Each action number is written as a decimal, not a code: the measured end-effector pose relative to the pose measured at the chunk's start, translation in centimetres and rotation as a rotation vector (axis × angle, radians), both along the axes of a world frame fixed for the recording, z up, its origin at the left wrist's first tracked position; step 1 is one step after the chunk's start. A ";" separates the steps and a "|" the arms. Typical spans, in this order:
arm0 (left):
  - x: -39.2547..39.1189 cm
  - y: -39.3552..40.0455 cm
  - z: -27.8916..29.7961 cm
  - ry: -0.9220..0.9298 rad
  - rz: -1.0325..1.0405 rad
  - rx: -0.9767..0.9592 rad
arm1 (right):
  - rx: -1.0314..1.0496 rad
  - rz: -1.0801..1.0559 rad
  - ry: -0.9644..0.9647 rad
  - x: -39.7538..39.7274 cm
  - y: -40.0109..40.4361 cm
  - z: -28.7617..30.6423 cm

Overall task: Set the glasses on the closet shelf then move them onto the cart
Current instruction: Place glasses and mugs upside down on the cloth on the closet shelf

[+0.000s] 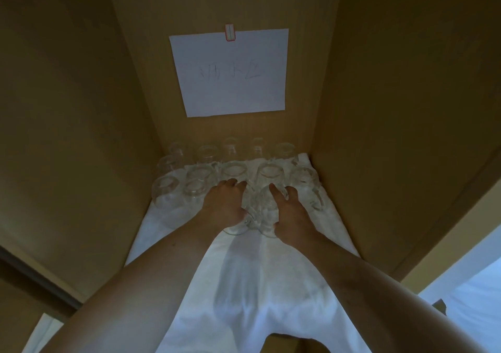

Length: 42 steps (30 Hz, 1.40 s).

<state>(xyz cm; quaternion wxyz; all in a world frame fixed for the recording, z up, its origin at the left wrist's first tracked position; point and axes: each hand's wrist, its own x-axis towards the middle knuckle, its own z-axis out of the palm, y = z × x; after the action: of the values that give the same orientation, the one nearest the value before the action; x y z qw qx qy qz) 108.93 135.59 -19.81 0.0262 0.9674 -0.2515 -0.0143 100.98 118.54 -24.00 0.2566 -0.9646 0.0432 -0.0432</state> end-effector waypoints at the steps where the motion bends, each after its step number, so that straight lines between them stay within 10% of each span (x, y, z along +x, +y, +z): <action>1: -0.1 0.0 0.0 -0.002 0.005 0.002 | -0.003 0.001 0.000 0.0 0.0 0.0; 42: -24.9 22.3 3.7 -0.138 0.238 -0.109 | -0.320 0.159 -0.034 -17.8 22.9 6.6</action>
<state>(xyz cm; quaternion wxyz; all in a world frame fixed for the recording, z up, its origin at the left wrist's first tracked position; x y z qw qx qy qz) 84.00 157.88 -16.08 0.0626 0.9862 -0.1368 0.0690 83.21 141.41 -17.44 0.1031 -0.9926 -0.0452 -0.0452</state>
